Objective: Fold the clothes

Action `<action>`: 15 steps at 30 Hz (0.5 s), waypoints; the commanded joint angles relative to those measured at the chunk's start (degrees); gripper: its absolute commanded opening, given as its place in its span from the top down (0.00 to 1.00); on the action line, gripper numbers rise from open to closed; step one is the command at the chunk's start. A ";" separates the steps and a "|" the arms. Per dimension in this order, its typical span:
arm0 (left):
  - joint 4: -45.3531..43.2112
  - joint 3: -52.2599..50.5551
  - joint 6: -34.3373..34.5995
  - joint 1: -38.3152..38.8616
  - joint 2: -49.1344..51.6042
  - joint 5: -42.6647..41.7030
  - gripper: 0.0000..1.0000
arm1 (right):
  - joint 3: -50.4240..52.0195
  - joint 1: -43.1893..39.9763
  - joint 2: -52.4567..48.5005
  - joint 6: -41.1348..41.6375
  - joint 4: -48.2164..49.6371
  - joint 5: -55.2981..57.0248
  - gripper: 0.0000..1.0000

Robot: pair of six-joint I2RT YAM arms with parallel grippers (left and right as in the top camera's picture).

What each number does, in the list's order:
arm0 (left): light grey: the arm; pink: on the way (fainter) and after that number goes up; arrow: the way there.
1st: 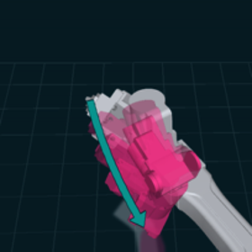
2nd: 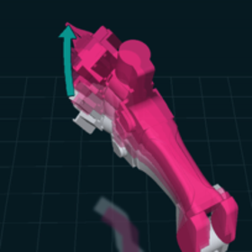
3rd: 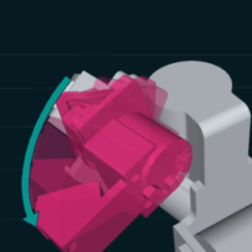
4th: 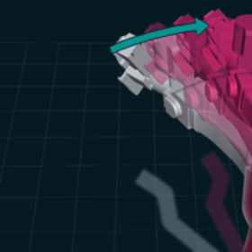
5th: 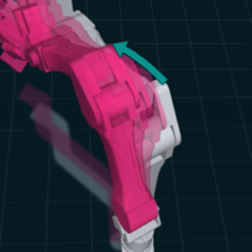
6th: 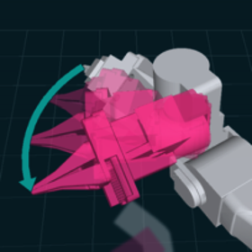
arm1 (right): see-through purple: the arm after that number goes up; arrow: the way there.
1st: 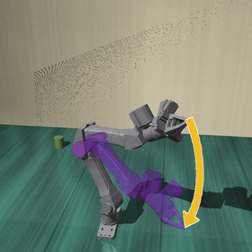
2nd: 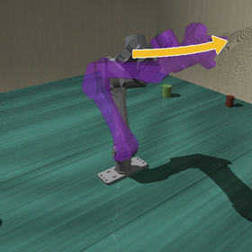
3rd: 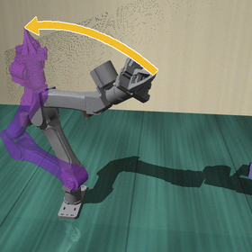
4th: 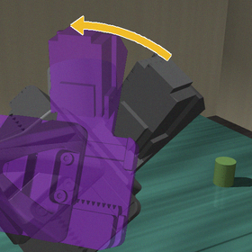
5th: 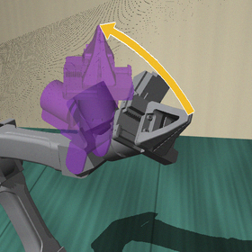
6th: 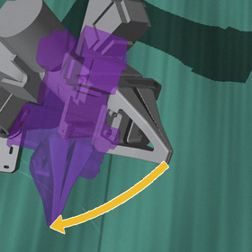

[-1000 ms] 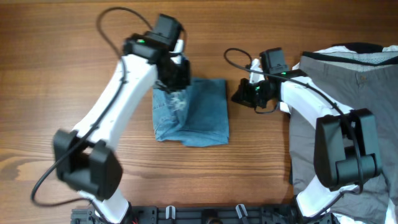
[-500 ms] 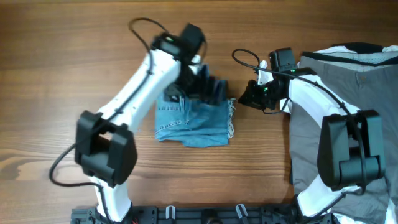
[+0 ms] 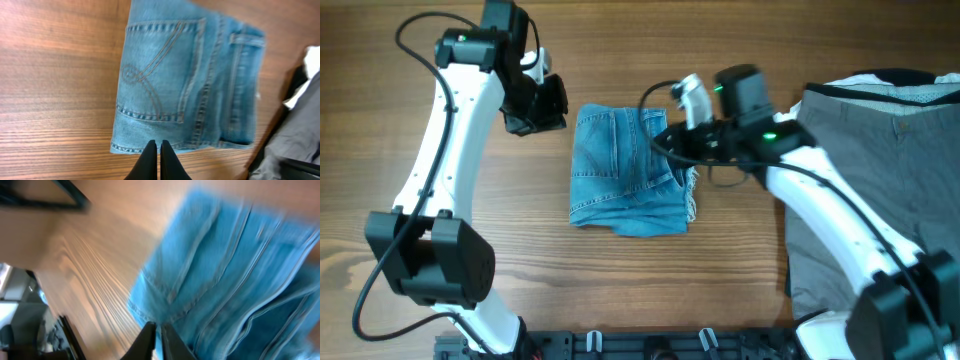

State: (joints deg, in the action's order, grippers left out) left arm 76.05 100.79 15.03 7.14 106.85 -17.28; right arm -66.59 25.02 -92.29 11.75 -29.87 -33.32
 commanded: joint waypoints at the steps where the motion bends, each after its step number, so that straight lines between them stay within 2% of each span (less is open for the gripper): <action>1: -1.07 -5.95 -1.16 1.79 1.66 -1.62 0.96 | -0.15 1.53 -10.43 5.20 -9.29 6.56 0.96; 3: -2.01 -9.88 -1.14 3.28 1.66 -2.25 0.85 | -0.15 0.63 -16.46 4.57 -16.98 6.80 0.96; 5: -3.63 -13.57 -1.14 4.87 1.66 -3.13 0.82 | -0.15 -0.35 -20.50 3.19 -20.37 7.67 0.96; 7: -7.04 -17.51 -1.11 6.78 1.66 -6.51 0.80 | -0.15 -0.76 -21.70 3.23 -21.09 7.65 0.96; 8: -9.81 -20.37 -0.79 8.09 1.66 -7.80 0.76 | -0.15 -0.83 -21.70 3.26 -20.85 7.72 0.96; 10: -15.67 -25.73 2.99 9.97 1.66 -7.74 0.74 | -0.17 -0.96 -20.81 3.39 -19.71 7.69 0.95; 13: -26.27 -34.53 10.05 11.06 1.70 -5.97 0.87 | -0.17 -2.10 -17.64 3.41 -18.99 7.67 0.95; 15: -32.41 -39.50 14.16 10.40 1.70 -2.84 0.87 | -0.17 -3.06 -14.62 3.23 -19.04 7.89 0.95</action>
State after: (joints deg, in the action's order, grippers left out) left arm 48.77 68.29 20.71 18.22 108.27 -23.29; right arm -66.92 24.25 -111.44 15.14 -49.67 -29.50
